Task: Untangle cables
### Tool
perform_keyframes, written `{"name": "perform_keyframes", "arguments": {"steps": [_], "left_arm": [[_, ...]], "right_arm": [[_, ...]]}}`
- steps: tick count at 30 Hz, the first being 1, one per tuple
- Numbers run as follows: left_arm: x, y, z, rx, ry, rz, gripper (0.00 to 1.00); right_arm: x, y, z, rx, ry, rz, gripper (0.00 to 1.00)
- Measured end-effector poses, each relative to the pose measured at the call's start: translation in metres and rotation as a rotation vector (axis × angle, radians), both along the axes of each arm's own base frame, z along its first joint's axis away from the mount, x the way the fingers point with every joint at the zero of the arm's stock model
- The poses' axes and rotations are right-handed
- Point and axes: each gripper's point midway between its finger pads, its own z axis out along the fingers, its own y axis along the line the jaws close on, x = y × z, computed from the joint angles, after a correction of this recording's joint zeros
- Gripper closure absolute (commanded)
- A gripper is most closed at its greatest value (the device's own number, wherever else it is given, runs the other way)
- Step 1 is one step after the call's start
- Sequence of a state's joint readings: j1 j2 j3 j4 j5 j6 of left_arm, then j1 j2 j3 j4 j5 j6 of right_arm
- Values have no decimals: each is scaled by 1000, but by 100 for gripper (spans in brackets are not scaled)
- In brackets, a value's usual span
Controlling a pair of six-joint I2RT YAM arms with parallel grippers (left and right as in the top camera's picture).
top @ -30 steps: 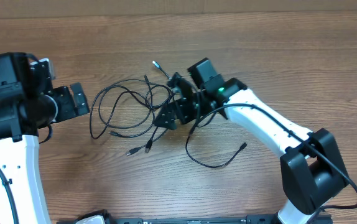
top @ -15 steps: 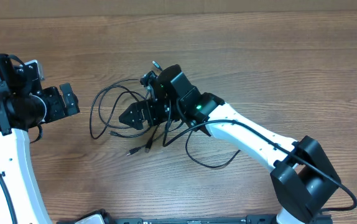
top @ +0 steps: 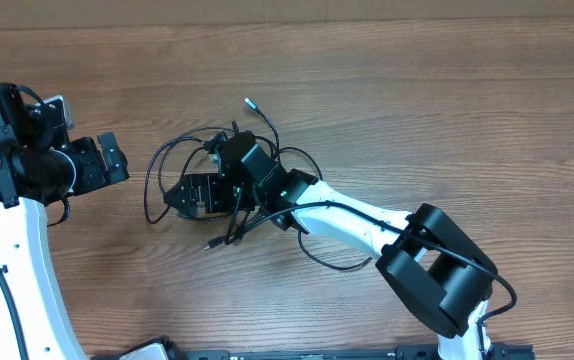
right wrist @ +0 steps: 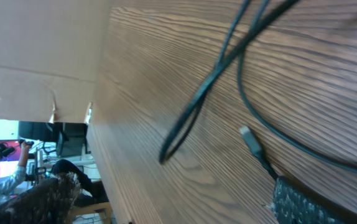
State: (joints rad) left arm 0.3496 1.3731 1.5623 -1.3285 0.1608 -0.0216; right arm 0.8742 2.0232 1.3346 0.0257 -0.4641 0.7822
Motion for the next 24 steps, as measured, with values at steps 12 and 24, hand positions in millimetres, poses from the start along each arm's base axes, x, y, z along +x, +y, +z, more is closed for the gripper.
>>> {"name": "perform_keyframes", "arguments": {"steps": [12, 24], "left_arm": [[0, 0, 0, 0, 0, 0, 0], [0, 0, 0, 0, 0, -1, 0]], "right_arm": [[7, 27, -20, 91, -10, -26, 18], [-20, 41, -8, 163, -65, 141, 96]]}}
